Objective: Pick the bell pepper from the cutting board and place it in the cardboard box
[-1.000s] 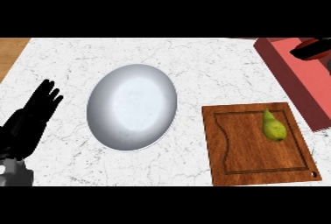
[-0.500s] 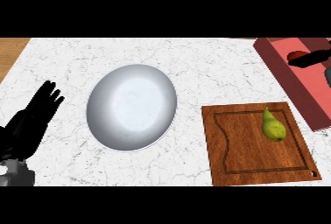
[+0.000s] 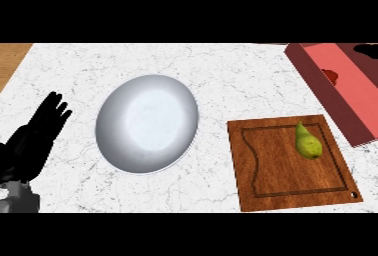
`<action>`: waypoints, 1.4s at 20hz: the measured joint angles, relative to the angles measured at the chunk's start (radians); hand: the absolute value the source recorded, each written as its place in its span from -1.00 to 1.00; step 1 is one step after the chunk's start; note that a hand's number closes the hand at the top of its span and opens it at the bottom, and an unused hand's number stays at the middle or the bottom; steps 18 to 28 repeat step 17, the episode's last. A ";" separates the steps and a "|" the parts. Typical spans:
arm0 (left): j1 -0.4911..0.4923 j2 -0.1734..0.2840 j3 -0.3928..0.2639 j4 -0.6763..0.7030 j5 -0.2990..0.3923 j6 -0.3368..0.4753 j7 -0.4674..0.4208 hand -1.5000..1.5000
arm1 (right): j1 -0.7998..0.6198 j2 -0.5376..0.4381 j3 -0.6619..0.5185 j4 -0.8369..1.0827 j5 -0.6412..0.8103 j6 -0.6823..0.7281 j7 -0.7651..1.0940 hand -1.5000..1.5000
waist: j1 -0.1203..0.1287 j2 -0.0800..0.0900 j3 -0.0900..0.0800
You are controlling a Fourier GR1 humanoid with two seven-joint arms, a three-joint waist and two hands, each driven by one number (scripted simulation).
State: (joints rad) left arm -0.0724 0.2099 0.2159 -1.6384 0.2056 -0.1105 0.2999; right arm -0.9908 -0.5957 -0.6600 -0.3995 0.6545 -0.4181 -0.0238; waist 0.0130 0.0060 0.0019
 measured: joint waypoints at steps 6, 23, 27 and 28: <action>0.024 -0.004 0.002 -0.013 0.002 -0.004 0.001 0.00 | 0.102 -0.070 -0.079 -0.056 -0.129 0.079 -0.060 -1.00 | -0.010 -0.005 -0.001; 0.030 0.014 0.031 -0.025 0.024 -0.029 0.012 0.00 | 0.299 -0.153 -0.088 -0.197 -0.296 0.279 -0.105 -1.00 | -0.012 -0.007 -0.002; 0.030 0.014 0.031 -0.025 0.024 -0.029 0.012 0.00 | 0.299 -0.153 -0.088 -0.197 -0.296 0.279 -0.105 -1.00 | -0.012 -0.007 -0.002; 0.030 0.014 0.031 -0.025 0.024 -0.029 0.012 0.00 | 0.299 -0.153 -0.088 -0.197 -0.296 0.279 -0.105 -1.00 | -0.012 -0.007 -0.002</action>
